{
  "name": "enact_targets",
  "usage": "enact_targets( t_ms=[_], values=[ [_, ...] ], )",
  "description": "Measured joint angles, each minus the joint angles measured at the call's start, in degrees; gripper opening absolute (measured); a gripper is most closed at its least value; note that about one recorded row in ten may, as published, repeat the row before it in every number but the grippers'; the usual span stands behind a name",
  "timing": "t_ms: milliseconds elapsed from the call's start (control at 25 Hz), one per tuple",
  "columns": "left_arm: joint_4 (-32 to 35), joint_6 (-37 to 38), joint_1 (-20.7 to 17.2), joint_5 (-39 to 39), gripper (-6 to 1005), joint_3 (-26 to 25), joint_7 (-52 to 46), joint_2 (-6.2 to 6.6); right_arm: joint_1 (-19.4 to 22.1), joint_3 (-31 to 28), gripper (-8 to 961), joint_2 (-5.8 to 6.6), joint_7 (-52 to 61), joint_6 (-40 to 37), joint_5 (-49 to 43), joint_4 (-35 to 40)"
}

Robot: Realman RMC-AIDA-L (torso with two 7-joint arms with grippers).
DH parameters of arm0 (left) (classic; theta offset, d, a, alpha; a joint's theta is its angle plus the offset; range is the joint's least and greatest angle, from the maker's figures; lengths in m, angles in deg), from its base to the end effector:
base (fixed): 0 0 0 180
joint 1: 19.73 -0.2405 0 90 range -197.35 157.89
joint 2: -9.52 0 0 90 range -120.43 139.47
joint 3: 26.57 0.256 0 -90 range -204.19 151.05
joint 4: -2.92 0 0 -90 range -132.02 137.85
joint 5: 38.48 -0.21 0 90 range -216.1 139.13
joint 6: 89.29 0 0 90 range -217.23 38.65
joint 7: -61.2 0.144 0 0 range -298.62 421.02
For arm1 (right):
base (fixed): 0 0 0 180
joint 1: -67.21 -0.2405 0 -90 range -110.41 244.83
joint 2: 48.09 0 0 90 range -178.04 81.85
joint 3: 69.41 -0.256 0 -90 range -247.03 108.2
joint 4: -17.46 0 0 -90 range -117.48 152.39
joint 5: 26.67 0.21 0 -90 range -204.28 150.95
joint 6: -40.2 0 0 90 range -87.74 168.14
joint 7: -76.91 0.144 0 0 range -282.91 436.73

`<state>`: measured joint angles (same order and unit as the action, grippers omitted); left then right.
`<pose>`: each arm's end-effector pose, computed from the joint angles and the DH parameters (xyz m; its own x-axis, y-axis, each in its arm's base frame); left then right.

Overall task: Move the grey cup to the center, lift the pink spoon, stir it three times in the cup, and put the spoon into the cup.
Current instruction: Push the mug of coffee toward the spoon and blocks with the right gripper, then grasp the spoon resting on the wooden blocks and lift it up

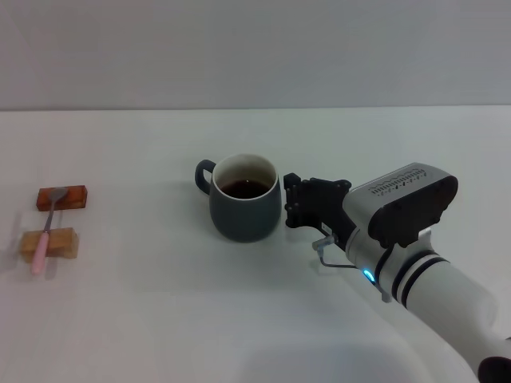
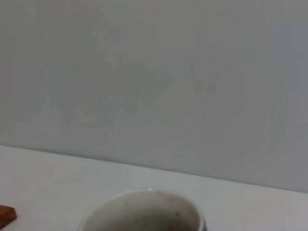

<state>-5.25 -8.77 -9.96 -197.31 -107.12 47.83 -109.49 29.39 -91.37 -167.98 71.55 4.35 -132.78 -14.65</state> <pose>-0.3862 0.2395 0.0339 0.6879 -0.1441 0.7113 0.7245 0.0773 -0.6850 0.2072 0.3475 -0.1481 0.7420 -0.2829 -0.6078 -0.6500 -0.5254 -0.5490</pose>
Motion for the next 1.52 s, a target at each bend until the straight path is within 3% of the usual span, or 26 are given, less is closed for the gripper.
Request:
enact_targets(
  t_ms=[1000, 1320, 1520],
  values=[
    [0.00, -0.24, 1.21, 0.14, 815, 1.36, 0.00, -0.08, -0.04, 0.86, 0, 0.00, 0.00, 1.29, -5.32, -2.51],
    [0.00, -0.91, 1.69, 0.14, 815, 2.26, 0.00, -0.08, 4.45, -0.03, 0, 0.10, 0.00, -4.88, -5.47, -1.01],
    [-0.01, -0.75, 1.41, 0.28, 815, 3.83, -0.04, -0.07, 9.40, -0.19, 0, 0.22, -0.01, -12.52, -5.24, 1.24]
  ],
)
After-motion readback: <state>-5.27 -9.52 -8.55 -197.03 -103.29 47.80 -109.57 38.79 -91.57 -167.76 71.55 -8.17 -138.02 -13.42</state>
